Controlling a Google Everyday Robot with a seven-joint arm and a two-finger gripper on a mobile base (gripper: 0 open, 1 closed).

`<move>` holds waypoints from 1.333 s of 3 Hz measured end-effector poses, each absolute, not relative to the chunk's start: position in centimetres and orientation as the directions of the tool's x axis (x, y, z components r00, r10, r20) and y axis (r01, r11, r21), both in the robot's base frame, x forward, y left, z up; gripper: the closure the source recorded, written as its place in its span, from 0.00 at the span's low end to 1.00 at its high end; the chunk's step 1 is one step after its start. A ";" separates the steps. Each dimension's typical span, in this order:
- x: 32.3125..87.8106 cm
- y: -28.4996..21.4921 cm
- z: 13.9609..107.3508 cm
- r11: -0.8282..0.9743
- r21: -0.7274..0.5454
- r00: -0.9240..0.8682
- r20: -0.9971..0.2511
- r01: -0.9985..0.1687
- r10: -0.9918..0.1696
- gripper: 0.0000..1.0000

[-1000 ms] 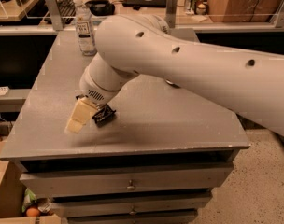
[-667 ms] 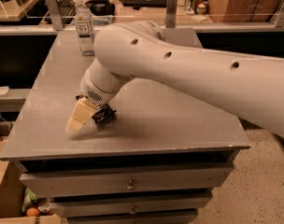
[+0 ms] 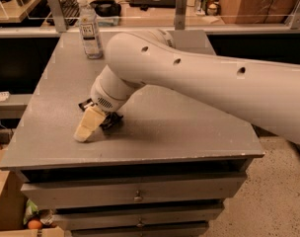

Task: Move rxbar chocolate near coke can

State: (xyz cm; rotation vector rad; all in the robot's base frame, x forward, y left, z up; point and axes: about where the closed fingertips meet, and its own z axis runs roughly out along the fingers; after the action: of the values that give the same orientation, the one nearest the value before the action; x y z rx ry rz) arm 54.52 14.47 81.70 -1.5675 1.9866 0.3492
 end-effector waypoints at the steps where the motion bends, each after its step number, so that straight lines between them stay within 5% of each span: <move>1: 54.5 14.5 82.0 0.276 -0.145 -0.143 -0.585 -0.950 -0.799 0.65; 2: 54.5 14.5 82.5 0.276 -0.145 -0.143 -0.585 -0.950 -0.799 0.88; 3: 54.5 14.5 83.0 0.276 -0.145 -0.143 -0.585 -0.950 -0.799 1.00; 4: 54.5 14.5 83.2 0.273 -0.146 -0.140 -0.586 -0.951 -0.798 1.00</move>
Offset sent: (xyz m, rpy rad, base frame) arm -0.0067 -0.0005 0.0382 0.0637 0.0580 0.0842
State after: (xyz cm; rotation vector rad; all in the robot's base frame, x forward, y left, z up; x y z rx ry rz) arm 54.51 14.47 83.15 -1.5694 1.9830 0.3507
